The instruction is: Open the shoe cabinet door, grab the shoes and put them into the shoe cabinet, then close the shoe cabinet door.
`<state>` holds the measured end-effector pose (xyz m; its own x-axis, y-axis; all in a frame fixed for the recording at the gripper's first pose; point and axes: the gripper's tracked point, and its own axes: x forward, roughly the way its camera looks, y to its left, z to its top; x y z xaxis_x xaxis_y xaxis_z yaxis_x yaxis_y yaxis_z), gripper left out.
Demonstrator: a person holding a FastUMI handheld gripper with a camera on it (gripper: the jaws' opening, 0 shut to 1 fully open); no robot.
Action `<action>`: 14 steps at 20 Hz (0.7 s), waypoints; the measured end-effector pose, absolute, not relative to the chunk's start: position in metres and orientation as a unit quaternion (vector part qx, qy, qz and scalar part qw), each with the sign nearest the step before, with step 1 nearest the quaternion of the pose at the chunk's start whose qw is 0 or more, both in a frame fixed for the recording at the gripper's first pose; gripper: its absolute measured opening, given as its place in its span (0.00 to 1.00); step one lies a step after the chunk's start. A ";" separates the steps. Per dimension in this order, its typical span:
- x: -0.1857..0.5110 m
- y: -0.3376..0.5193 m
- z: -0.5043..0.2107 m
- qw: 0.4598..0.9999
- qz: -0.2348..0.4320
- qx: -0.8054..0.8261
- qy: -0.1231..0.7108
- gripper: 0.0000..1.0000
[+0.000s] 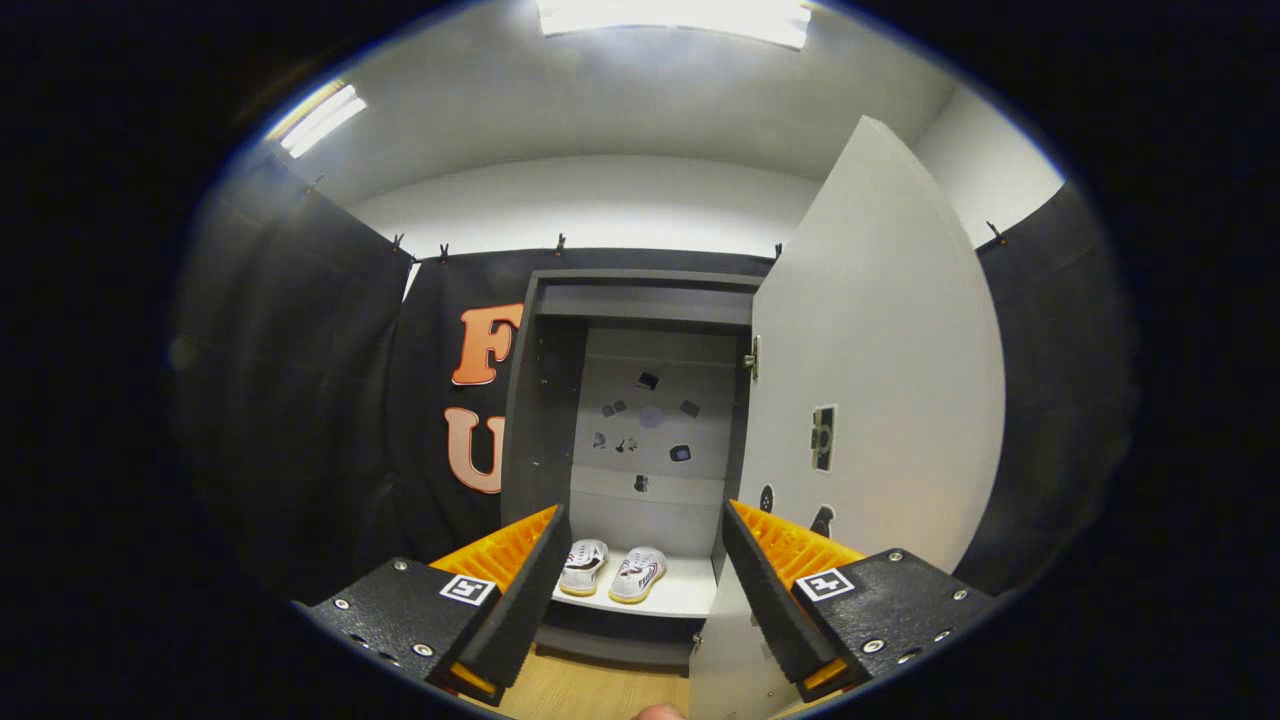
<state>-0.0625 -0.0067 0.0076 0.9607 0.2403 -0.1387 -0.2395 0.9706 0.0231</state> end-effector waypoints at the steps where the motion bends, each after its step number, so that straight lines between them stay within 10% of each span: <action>1: -0.068 -0.013 0.010 0.991 0.119 0.002 0.065 0.94; 14: -0.135 -0.109 0.015 0.995 0.070 -0.046 0.060 0.95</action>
